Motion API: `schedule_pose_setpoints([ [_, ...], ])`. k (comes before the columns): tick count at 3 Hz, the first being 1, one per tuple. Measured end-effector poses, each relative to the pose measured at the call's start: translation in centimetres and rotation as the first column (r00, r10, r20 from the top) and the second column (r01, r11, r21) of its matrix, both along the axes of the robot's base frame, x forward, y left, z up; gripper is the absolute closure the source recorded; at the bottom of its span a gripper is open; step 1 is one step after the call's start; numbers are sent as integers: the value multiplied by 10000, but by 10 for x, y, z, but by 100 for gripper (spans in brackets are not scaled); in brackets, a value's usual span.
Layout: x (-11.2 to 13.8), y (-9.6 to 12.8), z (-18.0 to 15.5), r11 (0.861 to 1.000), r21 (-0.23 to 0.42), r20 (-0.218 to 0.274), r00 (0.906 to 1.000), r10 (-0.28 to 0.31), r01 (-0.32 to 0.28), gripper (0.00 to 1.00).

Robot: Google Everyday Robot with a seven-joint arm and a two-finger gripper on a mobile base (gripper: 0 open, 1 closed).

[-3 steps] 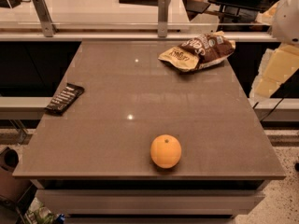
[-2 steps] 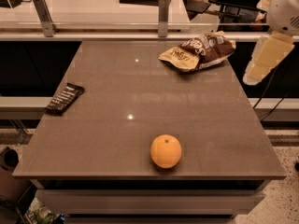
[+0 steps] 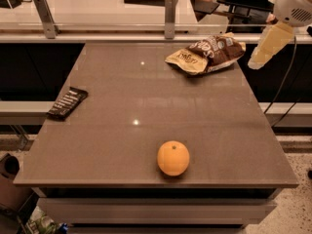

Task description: Move brown chip bag near rxbar chocolate

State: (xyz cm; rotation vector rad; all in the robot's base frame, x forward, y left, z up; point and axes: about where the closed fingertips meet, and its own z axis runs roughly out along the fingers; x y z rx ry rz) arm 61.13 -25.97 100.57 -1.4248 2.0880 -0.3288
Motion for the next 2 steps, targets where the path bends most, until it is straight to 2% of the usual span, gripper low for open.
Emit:
schedule_pose_setpoints([
  [1, 26, -6, -16, 9977, 674, -220, 9997, 41, -27, 0],
  [2, 49, 1, -32, 9935, 1061, -662, 9966, 493, -421, 0],
])
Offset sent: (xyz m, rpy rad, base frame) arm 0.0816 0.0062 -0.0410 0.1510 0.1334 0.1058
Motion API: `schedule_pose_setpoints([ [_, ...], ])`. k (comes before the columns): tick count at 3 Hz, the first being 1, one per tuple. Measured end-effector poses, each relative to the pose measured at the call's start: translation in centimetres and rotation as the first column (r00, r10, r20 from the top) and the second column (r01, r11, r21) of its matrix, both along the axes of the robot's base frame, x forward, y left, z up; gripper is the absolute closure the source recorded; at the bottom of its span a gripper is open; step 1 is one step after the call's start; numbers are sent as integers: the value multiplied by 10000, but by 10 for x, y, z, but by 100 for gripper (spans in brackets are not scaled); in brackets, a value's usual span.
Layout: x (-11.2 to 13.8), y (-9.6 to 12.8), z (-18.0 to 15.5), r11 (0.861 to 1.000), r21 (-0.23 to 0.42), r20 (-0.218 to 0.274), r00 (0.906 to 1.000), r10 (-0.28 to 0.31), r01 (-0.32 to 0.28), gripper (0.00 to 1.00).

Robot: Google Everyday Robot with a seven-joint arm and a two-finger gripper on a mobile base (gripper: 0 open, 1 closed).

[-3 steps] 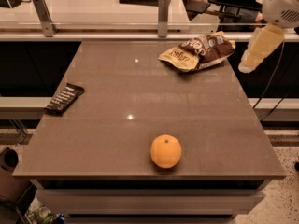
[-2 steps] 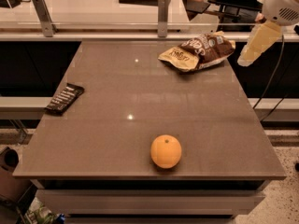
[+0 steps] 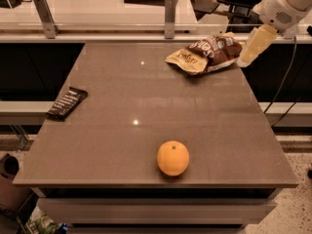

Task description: Move brown chip bag near rxbar chocolate

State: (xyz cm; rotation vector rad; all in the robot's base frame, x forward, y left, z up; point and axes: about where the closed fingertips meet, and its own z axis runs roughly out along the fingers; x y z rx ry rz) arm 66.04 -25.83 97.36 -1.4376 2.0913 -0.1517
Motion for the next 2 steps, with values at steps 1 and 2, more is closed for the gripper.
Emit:
schedule_pose_setpoints([
  [1, 15, 13, -11, 9987, 204, -333, 9983, 478, -472, 0],
  [2, 15, 13, -11, 9987, 205, -334, 9983, 479, -472, 0],
])
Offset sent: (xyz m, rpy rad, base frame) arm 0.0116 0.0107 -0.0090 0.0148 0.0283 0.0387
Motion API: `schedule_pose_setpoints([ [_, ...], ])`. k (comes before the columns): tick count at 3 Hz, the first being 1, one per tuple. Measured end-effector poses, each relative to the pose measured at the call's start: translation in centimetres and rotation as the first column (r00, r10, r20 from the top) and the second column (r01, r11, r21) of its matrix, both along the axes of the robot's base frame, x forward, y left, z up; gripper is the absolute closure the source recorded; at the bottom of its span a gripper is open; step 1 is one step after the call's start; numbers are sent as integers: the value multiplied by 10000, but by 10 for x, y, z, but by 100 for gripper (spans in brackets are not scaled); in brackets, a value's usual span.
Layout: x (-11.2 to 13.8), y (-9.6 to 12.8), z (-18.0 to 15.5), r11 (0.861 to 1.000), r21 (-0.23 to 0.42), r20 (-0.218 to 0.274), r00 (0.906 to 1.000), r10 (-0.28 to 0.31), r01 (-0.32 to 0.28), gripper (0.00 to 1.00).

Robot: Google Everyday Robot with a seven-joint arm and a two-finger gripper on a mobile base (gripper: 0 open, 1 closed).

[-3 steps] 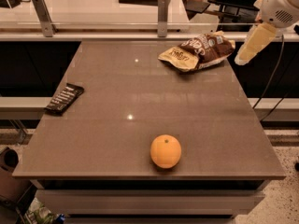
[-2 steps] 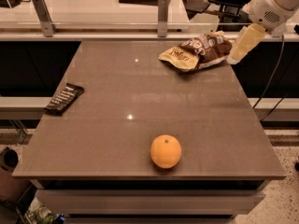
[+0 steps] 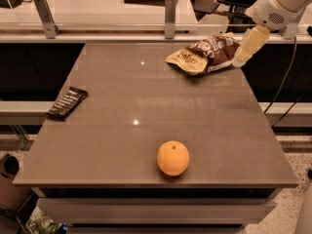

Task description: Move brown chip bag near rxbar chocolate

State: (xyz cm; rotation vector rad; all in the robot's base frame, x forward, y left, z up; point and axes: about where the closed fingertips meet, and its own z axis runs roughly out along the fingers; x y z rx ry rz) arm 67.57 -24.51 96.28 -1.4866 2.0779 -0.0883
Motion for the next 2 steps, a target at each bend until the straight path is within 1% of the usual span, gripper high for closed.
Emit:
schedule_pose_setpoints([
  [2, 34, 34, -36, 9992, -232, -566, 9979, 320, -334, 0],
])
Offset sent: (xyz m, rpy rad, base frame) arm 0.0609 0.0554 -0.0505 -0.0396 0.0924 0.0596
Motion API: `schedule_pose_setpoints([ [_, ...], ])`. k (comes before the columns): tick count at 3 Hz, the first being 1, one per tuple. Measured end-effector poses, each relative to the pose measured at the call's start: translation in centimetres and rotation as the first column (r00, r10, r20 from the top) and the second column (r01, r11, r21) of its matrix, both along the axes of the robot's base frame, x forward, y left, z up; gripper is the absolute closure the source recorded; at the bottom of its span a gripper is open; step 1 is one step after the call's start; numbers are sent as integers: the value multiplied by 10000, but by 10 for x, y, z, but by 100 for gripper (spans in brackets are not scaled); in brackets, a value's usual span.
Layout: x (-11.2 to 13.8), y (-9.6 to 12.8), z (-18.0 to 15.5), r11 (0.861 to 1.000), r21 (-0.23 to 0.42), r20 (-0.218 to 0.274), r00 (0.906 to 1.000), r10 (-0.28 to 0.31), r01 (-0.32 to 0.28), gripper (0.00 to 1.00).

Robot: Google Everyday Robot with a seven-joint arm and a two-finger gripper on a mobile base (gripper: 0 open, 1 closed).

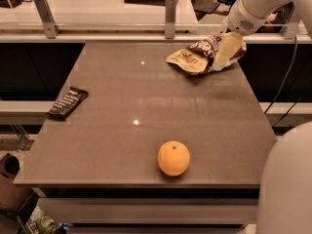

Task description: Move brown chip bag near rxbar chocolate

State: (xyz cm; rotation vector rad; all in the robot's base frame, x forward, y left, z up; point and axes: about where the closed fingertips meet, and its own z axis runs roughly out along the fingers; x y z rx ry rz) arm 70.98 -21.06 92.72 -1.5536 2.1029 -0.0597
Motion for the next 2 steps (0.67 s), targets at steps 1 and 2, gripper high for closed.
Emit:
schedule_pose_setpoints([
  [1, 15, 15, -18, 9998, -154, -274, 9996, 118, -122, 0],
  [2, 27, 25, -34, 9998, -156, -415, 9990, 132, -139, 0],
])
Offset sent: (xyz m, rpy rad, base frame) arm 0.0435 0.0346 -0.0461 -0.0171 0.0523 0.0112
